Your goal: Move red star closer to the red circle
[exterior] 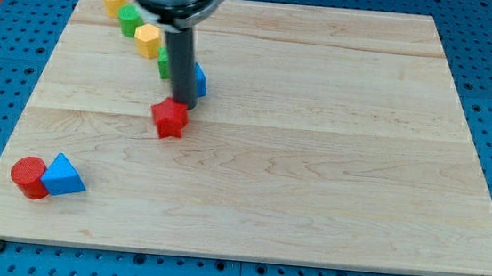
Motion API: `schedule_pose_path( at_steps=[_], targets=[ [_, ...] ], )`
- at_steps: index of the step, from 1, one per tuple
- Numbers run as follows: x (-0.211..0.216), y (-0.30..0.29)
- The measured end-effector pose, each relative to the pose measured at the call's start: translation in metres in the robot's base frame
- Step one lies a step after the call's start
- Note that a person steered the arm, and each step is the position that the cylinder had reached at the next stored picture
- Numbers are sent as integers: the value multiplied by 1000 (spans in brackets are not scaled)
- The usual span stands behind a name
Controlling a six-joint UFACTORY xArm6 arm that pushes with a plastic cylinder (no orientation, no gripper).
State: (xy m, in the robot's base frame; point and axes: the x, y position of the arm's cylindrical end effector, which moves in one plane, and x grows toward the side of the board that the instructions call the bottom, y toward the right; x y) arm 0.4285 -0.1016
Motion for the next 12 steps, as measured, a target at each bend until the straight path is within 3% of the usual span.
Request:
schedule_pose_path(
  at_steps=[1, 4, 5, 7, 8, 10, 12],
  targets=[
    [22, -46],
    [45, 42],
    [65, 17],
    [60, -79],
    [59, -83],
    [19, -109],
    [37, -133]
  ],
)
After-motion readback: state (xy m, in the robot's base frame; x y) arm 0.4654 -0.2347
